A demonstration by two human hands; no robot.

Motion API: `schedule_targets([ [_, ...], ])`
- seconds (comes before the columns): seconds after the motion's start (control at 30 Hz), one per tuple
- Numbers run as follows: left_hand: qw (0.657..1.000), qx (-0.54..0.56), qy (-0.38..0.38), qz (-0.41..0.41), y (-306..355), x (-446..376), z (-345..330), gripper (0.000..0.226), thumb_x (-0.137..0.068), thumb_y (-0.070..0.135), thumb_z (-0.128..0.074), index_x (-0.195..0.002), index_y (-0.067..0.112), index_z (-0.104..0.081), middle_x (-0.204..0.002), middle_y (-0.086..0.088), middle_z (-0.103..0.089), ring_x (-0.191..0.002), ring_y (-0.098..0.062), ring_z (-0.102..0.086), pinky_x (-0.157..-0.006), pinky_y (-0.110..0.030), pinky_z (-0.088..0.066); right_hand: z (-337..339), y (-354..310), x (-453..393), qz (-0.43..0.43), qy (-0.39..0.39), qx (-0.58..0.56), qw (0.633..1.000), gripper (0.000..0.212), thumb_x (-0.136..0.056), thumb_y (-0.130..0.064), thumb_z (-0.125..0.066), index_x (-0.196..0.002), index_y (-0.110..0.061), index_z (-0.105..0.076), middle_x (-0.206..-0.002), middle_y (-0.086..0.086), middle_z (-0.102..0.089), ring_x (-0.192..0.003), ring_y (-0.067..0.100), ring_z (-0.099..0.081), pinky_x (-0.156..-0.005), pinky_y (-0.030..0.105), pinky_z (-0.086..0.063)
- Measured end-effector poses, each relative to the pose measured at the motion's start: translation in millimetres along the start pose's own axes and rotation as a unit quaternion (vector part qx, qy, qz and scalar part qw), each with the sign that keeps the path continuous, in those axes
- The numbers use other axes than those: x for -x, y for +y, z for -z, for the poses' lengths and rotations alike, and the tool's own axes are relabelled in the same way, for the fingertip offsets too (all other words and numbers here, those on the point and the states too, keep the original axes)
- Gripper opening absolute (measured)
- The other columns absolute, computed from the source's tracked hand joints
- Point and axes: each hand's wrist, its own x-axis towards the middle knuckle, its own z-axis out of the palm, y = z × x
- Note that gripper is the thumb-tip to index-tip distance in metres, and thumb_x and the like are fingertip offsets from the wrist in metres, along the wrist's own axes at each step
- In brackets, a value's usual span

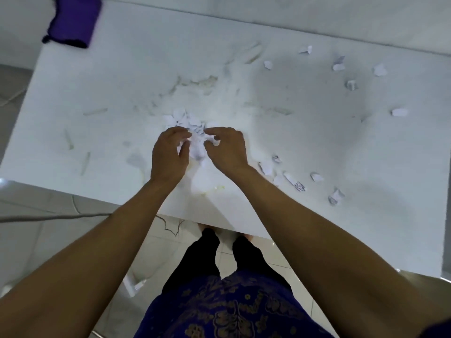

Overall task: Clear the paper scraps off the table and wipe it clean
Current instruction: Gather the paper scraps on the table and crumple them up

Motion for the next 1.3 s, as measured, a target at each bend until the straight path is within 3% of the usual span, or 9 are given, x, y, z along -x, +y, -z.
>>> schedule_targets([
  [0.13, 1.000, -0.007, -0.016, -0.004, -13.7, -3.6, 1.2, 0.027, -0.098, 0.010, -0.056, -0.123, 0.010, -0.067, -0.134, -0.006, -0.063, -0.128, -0.024, -0.054, -0.110, -0.033, -0.040, -8.6, -1.1, 5.5, 0.013, -0.020, 0.045, 0.999, 0.040, -0.091, -0.014, -0.055, -0.130, -0.017, -0.063, -0.128, 0.002, -0.066, -0.119, 0.020, -0.057, -0.099, 0.023, -0.041],
  [0.23, 0.999, -0.022, -0.004, -0.035, -10.7, 2.9, 0.2, 0.027, -0.096, 0.006, -0.056, -0.121, 0.009, -0.067, -0.136, -0.007, -0.061, -0.131, -0.026, -0.051, -0.113, -0.043, -0.039, 1.1, 18.2, 23.6, 0.045, 0.027, 0.078, 0.996, 0.040, -0.092, -0.010, -0.054, -0.130, -0.017, -0.061, -0.129, 0.000, -0.064, -0.121, 0.019, -0.053, -0.096, 0.019, -0.037],
  [0.37, 0.990, 0.004, -0.049, -0.133, 18.3, 31.0, -16.9, 0.027, -0.095, 0.002, -0.054, -0.120, 0.008, -0.065, -0.140, -0.007, -0.055, -0.135, -0.025, -0.045, -0.115, -0.038, -0.036, 30.1, 69.2, 63.2, 0.043, 0.141, 0.105, 0.983, 0.041, -0.087, -0.003, -0.059, -0.126, -0.013, -0.063, -0.137, 0.001, -0.057, -0.129, 0.020, -0.050, -0.104, 0.037, -0.046],
  [0.57, 0.948, -0.004, -0.232, -0.220, 67.2, 65.1, -83.0, 0.050, -0.096, 0.006, -0.051, -0.146, 0.006, -0.043, -0.164, -0.011, -0.022, -0.153, -0.025, -0.016, -0.123, -0.039, -0.023, 91.3, 146.3, 122.6, -0.126, 0.263, 0.185, 0.938, 0.071, -0.076, 0.001, -0.061, -0.143, -0.010, -0.042, -0.164, 0.010, -0.017, -0.152, 0.027, -0.011, -0.122, 0.046, -0.020],
  [0.73, 0.928, -0.041, -0.269, -0.253, 95.2, 57.8, -113.2, 0.072, -0.096, 0.002, -0.052, -0.159, 0.013, -0.020, -0.168, -0.011, -0.004, -0.155, -0.025, -0.004, -0.124, -0.034, -0.015, 112.9, 171.4, 136.4, -0.248, 0.227, 0.091, 0.937, 0.093, -0.076, 0.004, -0.049, -0.158, -0.011, -0.007, -0.165, 0.010, 0.009, -0.153, 0.027, 0.007, -0.122, 0.049, -0.013],
  [0.9, 0.900, -0.076, -0.295, -0.311, 100.8, 47.0, -126.1, 0.062, -0.102, 0.027, -0.052, -0.158, 0.022, -0.026, -0.168, -0.009, -0.011, -0.154, -0.027, -0.013, -0.121, -0.042, -0.023, 105.1, 168.2, 125.2, -0.096, 0.131, 0.119, 0.980, 0.081, -0.091, -0.012, -0.050, -0.159, -0.017, -0.007, -0.167, 0.006, 0.001, -0.153, 0.020, 0.007, -0.125, 0.041, -0.004],
  [1.0, 0.901, -0.077, -0.284, -0.320, 102.8, 51.7, -132.6, 0.053, -0.100, 0.029, -0.058, -0.150, 0.020, -0.043, -0.163, -0.011, -0.027, -0.151, -0.029, -0.024, -0.121, -0.042, -0.025, 99.0, 176.2, 120.4, -0.009, 0.115, 0.209, 0.971, 0.059, -0.098, -0.010, -0.052, -0.153, -0.017, -0.033, -0.164, 0.008, -0.019, -0.153, 0.024, -0.008, -0.121, 0.042, -0.026],
  [1.17, 0.936, -0.023, -0.197, -0.290, 100.5, 66.5, -140.8, 0.022, -0.092, 0.005, -0.067, -0.113, 0.007, -0.073, -0.136, -0.014, -0.061, -0.129, -0.032, -0.054, -0.110, -0.040, -0.043, 107.7, 192.4, 125.6, 0.086, 0.136, 0.286, 0.945, 0.027, -0.087, 0.002, -0.067, -0.112, -0.006, -0.071, -0.132, 0.017, -0.061, -0.125, 0.034, -0.052, -0.081, 0.041, -0.059],
  [1.3, 0.942, 0.000, -0.151, -0.300, 97.0, 69.6, -137.1, 0.014, -0.086, -0.003, -0.071, -0.098, 0.002, -0.077, -0.113, -0.014, -0.071, -0.107, -0.035, -0.064, -0.092, -0.037, -0.054, 120.4, 198.9, 125.2, 0.107, 0.169, 0.268, 0.942, 0.018, -0.085, 0.009, -0.063, -0.094, -0.003, -0.074, -0.103, 0.011, -0.068, -0.097, 0.032, -0.058, -0.063, 0.036, -0.056],
])
